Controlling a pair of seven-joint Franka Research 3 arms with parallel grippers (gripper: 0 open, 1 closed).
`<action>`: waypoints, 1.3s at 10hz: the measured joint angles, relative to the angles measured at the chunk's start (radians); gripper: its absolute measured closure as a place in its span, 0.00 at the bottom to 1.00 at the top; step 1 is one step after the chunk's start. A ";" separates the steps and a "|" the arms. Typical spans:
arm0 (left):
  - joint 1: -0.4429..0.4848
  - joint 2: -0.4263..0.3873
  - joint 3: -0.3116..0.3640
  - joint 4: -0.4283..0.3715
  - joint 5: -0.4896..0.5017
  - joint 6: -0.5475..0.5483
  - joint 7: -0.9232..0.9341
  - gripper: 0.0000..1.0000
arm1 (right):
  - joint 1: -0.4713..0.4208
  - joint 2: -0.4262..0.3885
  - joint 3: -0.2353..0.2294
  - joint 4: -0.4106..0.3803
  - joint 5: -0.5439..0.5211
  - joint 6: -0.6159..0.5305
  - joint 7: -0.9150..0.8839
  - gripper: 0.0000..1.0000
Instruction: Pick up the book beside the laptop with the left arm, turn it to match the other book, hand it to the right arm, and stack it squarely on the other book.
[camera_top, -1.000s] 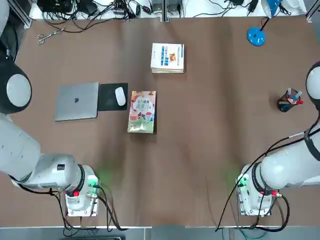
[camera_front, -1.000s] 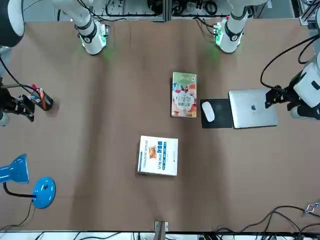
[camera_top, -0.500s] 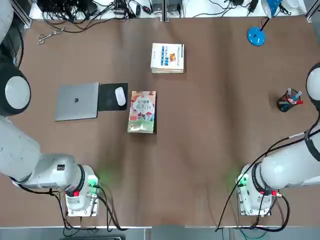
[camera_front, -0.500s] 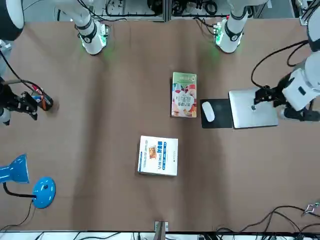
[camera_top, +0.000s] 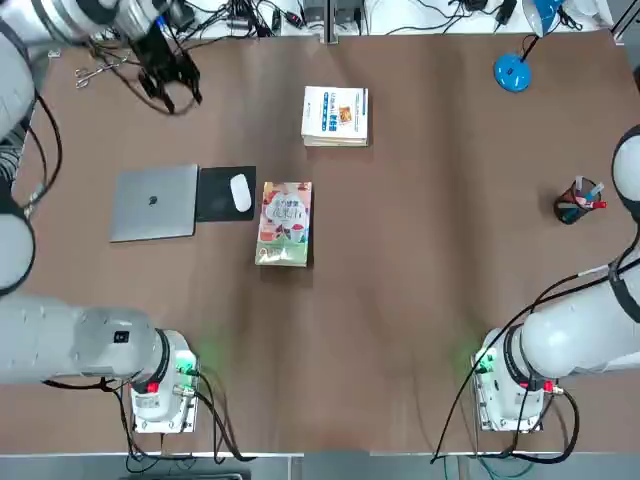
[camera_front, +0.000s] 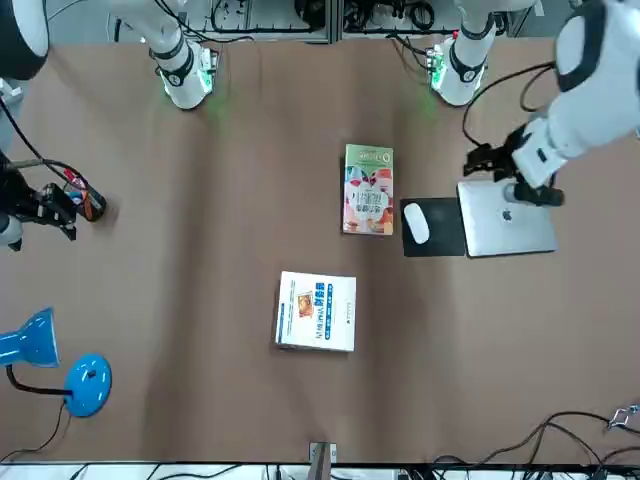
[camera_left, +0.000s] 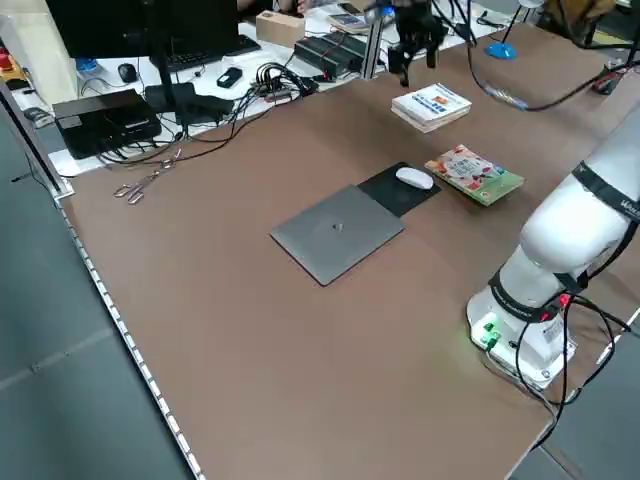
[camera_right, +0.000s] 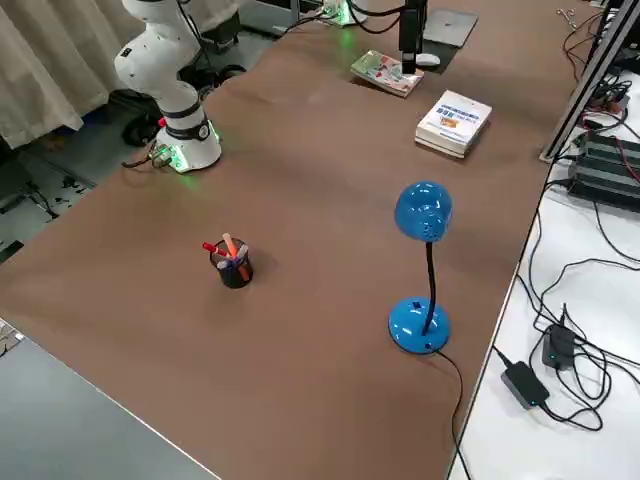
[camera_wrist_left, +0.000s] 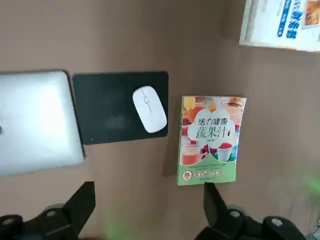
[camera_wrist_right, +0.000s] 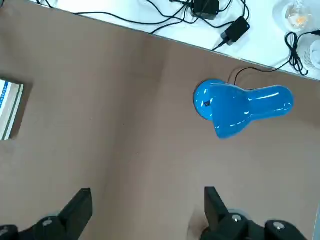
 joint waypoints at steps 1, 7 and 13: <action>-0.001 -0.038 -0.024 -0.122 -0.039 0.073 0.013 0.03 | 0.003 0.000 0.002 0.000 0.001 0.000 0.000 0.01; -0.001 -0.060 -0.116 -0.482 -0.386 0.336 0.250 0.05 | -0.034 0.000 -0.015 0.000 0.116 -0.069 -0.001 0.01; 0.001 0.160 -0.226 -0.607 -0.839 0.496 0.591 0.07 | -0.052 0.000 -0.012 0.000 0.116 -0.077 -0.001 0.01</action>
